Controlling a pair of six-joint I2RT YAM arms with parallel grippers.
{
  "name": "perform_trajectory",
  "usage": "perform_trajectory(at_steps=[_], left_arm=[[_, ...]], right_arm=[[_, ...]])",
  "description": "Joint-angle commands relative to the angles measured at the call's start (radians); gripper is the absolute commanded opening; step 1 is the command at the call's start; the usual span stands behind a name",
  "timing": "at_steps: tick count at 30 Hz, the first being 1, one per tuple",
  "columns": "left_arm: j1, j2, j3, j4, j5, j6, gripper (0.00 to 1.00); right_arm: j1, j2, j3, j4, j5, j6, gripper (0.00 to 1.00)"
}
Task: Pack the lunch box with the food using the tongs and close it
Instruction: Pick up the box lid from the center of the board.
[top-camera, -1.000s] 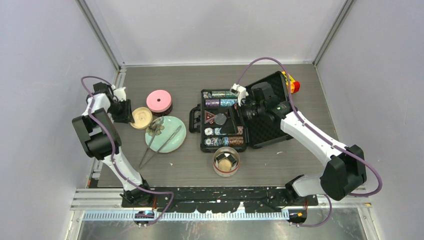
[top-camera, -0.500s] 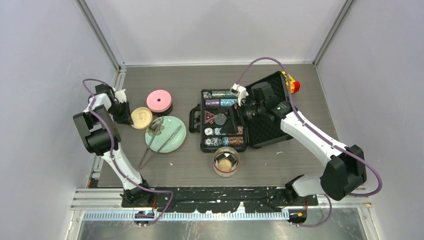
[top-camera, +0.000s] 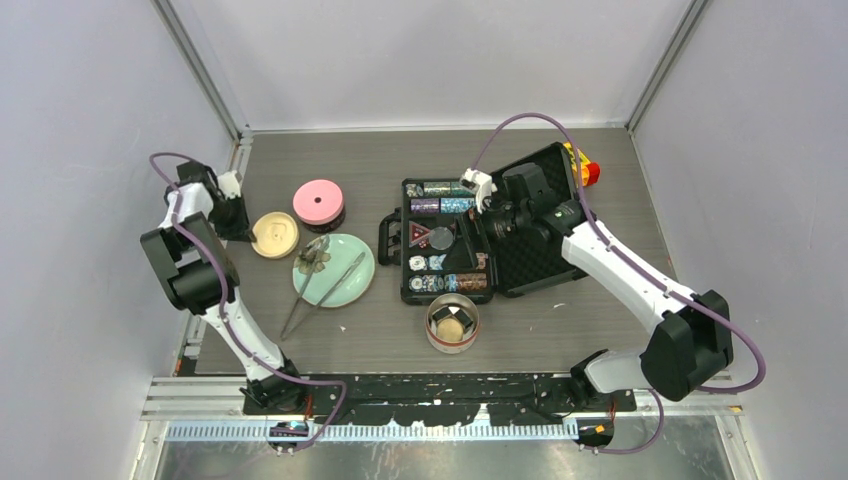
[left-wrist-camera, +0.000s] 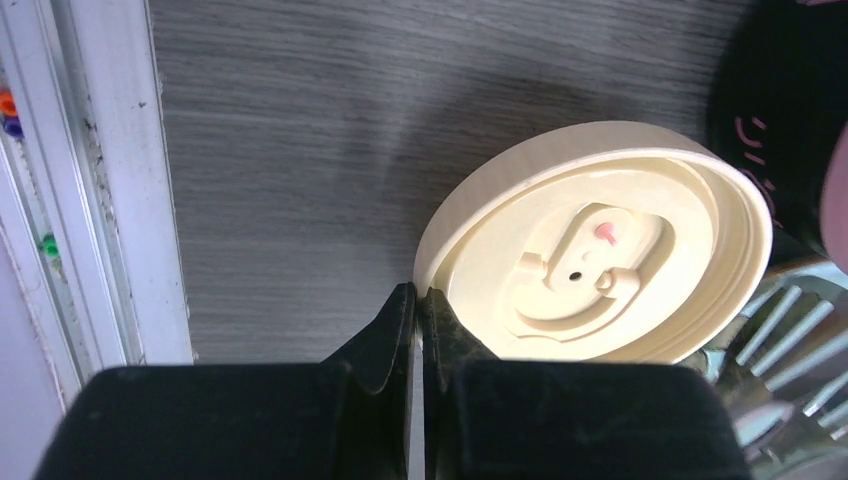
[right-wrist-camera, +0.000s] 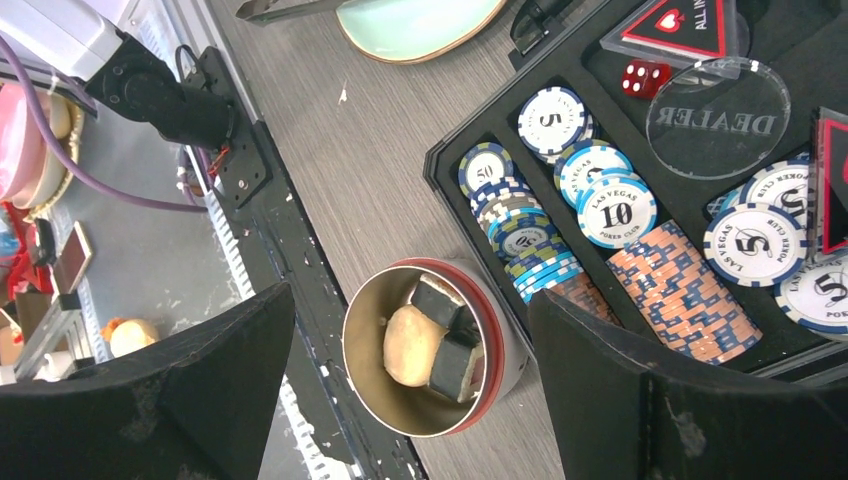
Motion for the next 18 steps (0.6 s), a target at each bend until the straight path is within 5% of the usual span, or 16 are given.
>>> perform_trajectory(at_steps=[1,13,18], left_arm=[[0.009,-0.121,0.059,-0.075,0.069,-0.018,0.00],[-0.089,-0.300,0.053,-0.290,0.273,0.029,0.00],[-0.239,-0.365,0.063,-0.395,0.369,0.100,0.00]], right_arm=[[-0.002,-0.022,0.080,-0.040,0.008,-0.054,0.91],[0.019,-0.053,0.308,-0.185,0.102,-0.353,0.95],[0.106,-0.101,0.316,-0.183,0.291,-0.543,0.96]])
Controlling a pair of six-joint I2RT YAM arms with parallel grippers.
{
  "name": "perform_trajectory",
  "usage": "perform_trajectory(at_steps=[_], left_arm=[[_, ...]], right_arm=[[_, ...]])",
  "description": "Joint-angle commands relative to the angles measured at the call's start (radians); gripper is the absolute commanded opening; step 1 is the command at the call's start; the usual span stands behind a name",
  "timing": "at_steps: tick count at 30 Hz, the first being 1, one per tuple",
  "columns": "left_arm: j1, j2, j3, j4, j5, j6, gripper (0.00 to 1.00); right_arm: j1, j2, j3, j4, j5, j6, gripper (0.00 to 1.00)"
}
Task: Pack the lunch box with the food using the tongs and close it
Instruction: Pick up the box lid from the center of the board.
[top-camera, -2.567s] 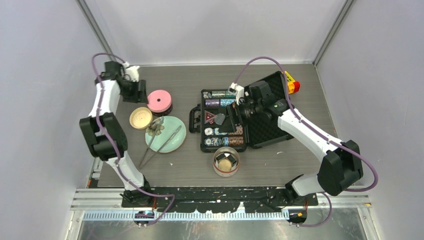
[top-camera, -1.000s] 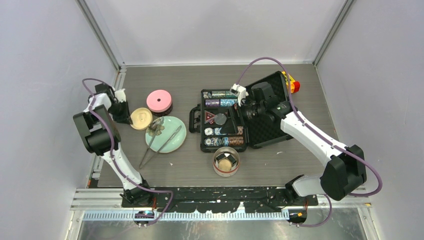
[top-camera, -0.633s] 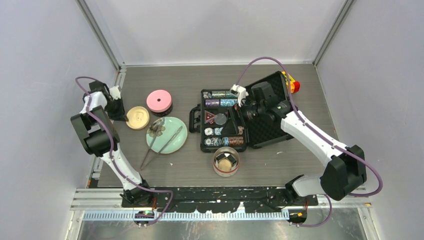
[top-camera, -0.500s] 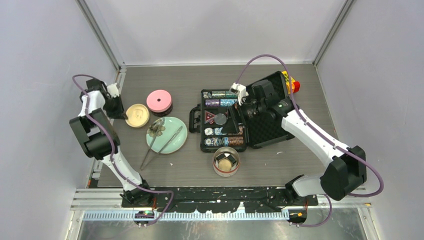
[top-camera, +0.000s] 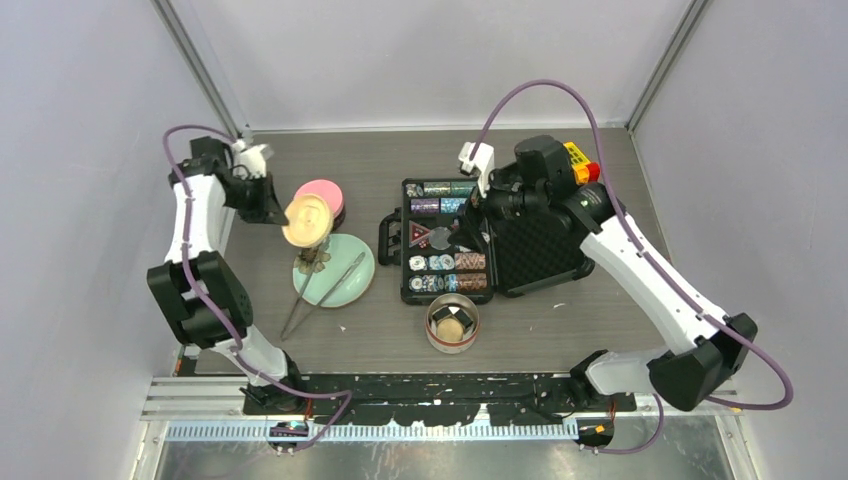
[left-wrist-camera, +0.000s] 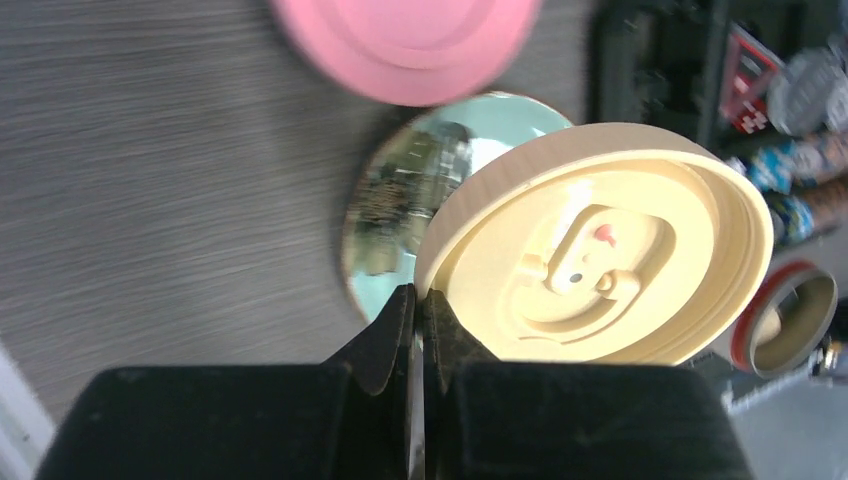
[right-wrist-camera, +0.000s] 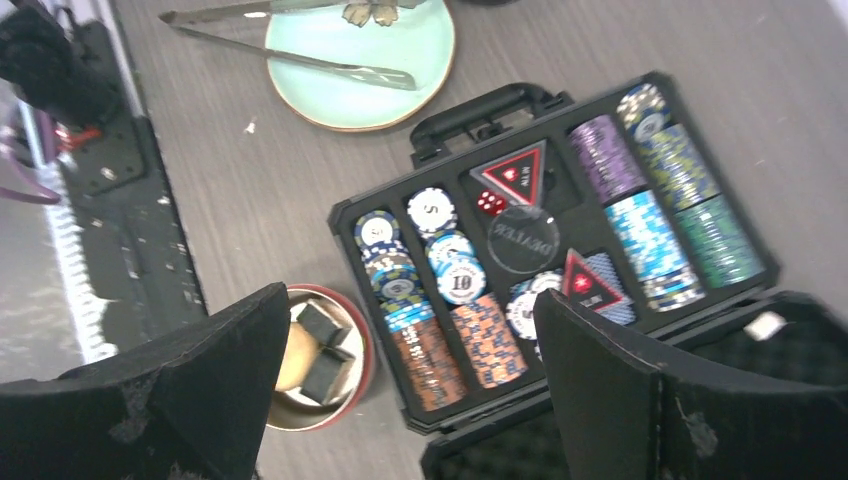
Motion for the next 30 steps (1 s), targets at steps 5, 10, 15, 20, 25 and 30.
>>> perform_trajectory(at_steps=[5,10,15,20,25,30], left_arm=[[-0.302,-0.098,0.049,-0.229,0.188,0.116,0.00],[-0.463,-0.081,0.036,-0.301,0.362,0.190,0.00],[-0.575,-0.008,0.064,-0.387,0.451,0.228,0.00],[-0.719,0.038,0.039,-0.416,0.466,0.242,0.00],[-0.775,0.081,0.041,-0.444,0.523,0.261,0.00],[-0.782,0.130,0.068,-0.481,0.581,0.275,0.00]], right_arm=[[0.160,-0.126,-0.017,0.030,0.235,-0.303,0.96],[0.237,-0.143,-0.056,0.061,0.293,-0.401,0.96],[0.314,-0.137,-0.079,0.042,0.331,-0.493,0.95],[0.376,-0.133,-0.101,0.049,0.388,-0.537,0.95],[0.409,-0.147,-0.125,0.013,0.324,-0.536,0.92],[0.427,-0.157,-0.131,-0.023,0.261,-0.529,0.86]])
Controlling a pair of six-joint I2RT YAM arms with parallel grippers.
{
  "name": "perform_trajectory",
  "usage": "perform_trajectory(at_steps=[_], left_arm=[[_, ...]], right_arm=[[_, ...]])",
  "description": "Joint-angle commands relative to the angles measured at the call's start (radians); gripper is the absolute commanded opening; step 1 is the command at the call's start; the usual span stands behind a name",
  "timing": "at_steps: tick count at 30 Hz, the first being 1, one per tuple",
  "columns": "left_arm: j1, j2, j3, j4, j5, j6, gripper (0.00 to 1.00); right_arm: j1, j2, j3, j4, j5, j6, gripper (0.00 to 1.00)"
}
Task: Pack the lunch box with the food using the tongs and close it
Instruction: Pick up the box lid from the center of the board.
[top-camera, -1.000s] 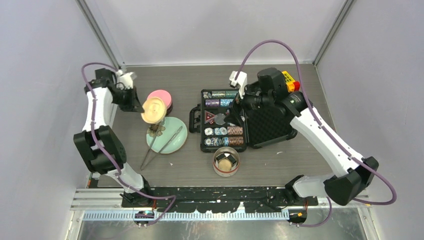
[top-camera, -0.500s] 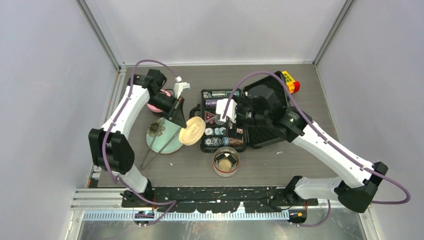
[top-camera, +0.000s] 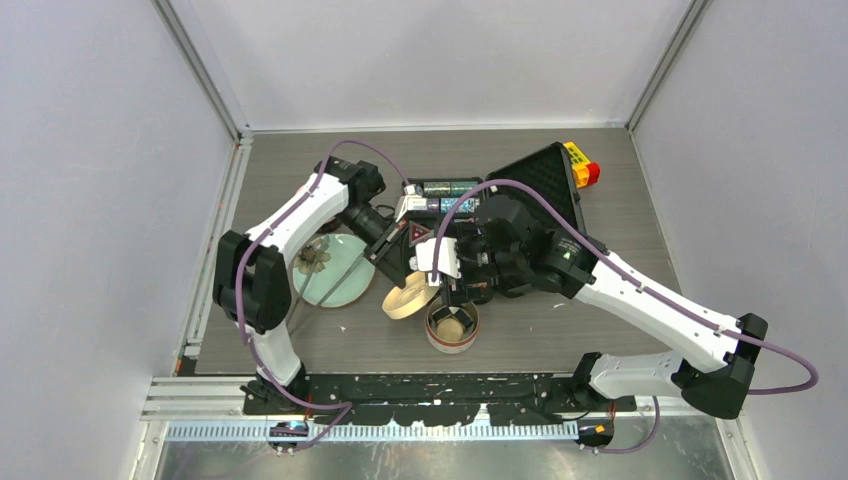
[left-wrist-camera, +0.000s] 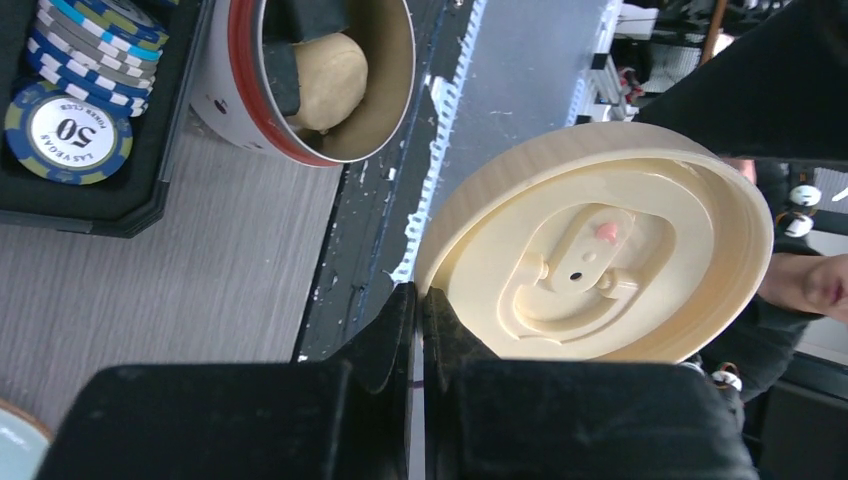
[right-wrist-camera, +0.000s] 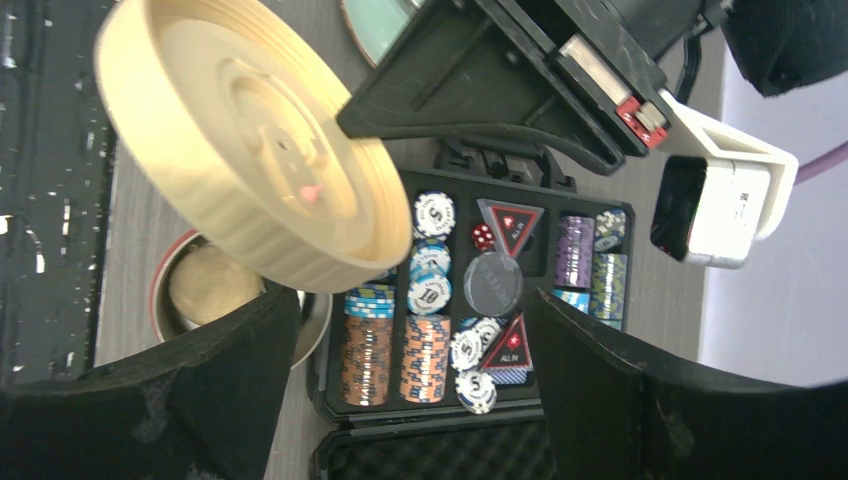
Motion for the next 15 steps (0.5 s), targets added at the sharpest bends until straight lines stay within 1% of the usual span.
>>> perform_trajectory(at_steps=[1,4,7,11,13,15], left_arm=[[-0.006,0.031,0.037,-0.068,0.098,0.036,0.00],[-0.018,0.042,0.039,-0.070,0.098,0.038,0.00],[-0.026,0.047,0.037,-0.076,0.099,0.043,0.00],[-0.035,0.048,0.033,-0.083,0.108,0.045,0.00],[-0.043,0.057,0.036,-0.094,0.114,0.047,0.00],[-0.052,0.069,0.042,-0.104,0.115,0.050,0.00]], right_arm=[[0.022,-0.028,0.003,-0.014,-0.071,-0.007,0.84],[0.037,-0.021,0.002,-0.023,-0.092,-0.005,0.78],[0.047,-0.015,0.001,-0.023,-0.086,-0.012,0.69],[0.055,-0.005,0.017,-0.034,-0.107,-0.011,0.63],[0.065,0.003,0.026,-0.041,-0.118,-0.006,0.58],[0.073,0.013,0.031,-0.048,-0.122,-0.009,0.55]])
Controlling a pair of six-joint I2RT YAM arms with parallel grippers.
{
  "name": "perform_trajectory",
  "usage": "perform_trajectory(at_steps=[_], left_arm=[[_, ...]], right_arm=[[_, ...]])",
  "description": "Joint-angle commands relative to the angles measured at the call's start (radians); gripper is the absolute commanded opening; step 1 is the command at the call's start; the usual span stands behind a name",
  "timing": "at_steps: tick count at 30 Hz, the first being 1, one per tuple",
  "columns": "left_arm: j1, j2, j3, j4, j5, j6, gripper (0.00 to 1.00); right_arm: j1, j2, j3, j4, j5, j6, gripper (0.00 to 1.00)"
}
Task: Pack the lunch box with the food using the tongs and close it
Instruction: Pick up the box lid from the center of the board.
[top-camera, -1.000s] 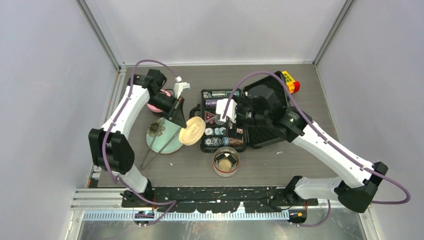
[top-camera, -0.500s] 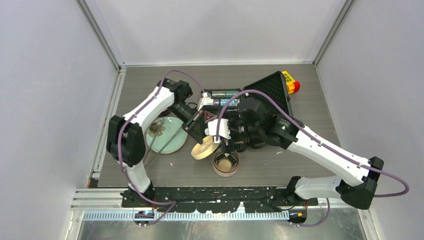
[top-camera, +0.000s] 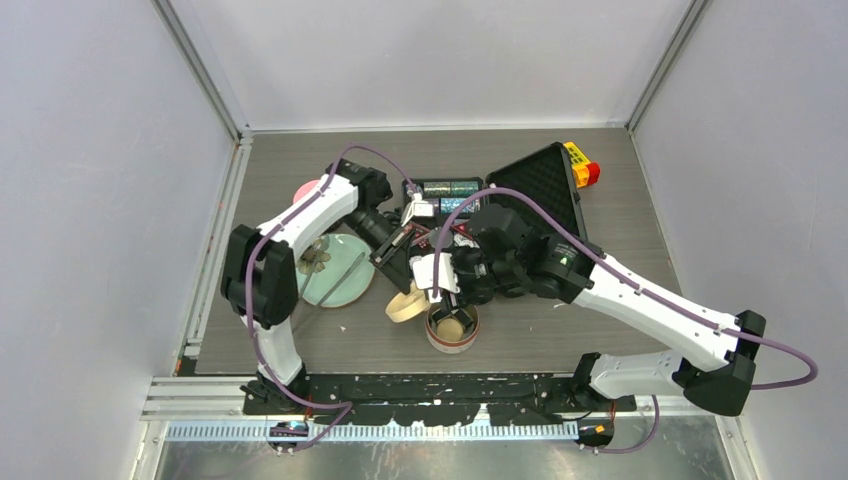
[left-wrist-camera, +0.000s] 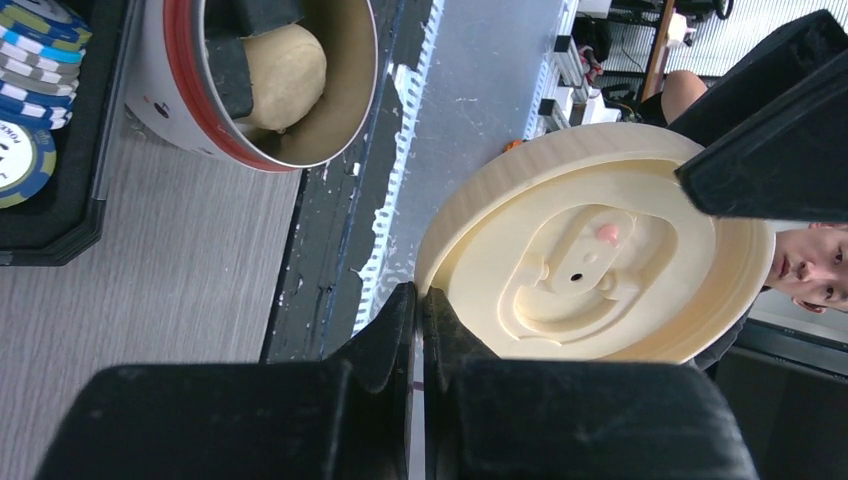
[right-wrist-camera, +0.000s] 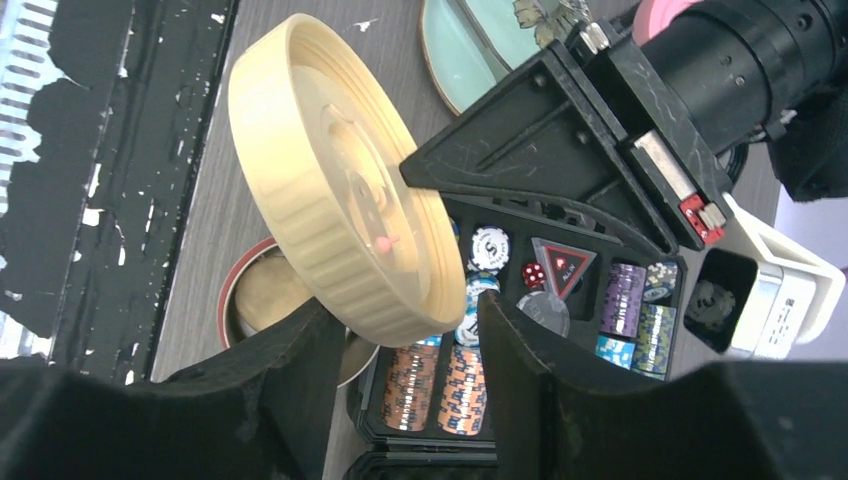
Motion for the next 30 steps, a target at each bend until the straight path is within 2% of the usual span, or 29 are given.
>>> perform_trajectory(at_steps=[1,6,9,13,17,20,23,25,27,30], left_arm=[[-0.022,0.019,0.041,-0.055,0.052,0.025,0.00],[-0.031,0.030,0.048,-0.059,0.049,0.024,0.00],[-0.029,0.010,0.046,-0.036,0.036,0.023,0.05],[0.022,-0.053,0.052,0.064,0.000,-0.072,0.28],[0.171,-0.128,0.068,0.248,-0.026,-0.234,0.50],[0.311,-0.233,0.033,0.486,-0.056,-0.415,0.67],[0.412,-0.359,-0.071,0.779,-0.083,-0.619,0.82],[0.434,-0.428,-0.124,0.909,-0.103,-0.699,0.91],[0.433,-0.464,-0.133,0.964,-0.091,-0.746,0.95],[0.428,-0.494,-0.157,1.049,-0.056,-0.840,0.93]], right_arm=[[0.023,0.017,0.033,-0.005,-0.037,-0.009,0.52],[0.036,0.019,0.024,-0.013,-0.021,-0.018,0.36],[0.037,0.007,0.016,-0.010,-0.013,-0.002,0.21],[0.019,-0.010,0.003,0.025,-0.011,0.081,0.02],[-0.038,-0.032,-0.024,0.104,-0.021,0.222,0.01],[-0.120,-0.040,-0.040,0.187,-0.038,0.381,0.01],[-0.240,-0.023,-0.038,0.261,-0.112,0.606,0.01],[-0.317,-0.009,-0.055,0.338,-0.161,0.772,0.01],[-0.380,0.007,-0.083,0.433,-0.194,0.984,0.01],[-0.449,0.031,-0.144,0.599,-0.256,1.230,0.00]])
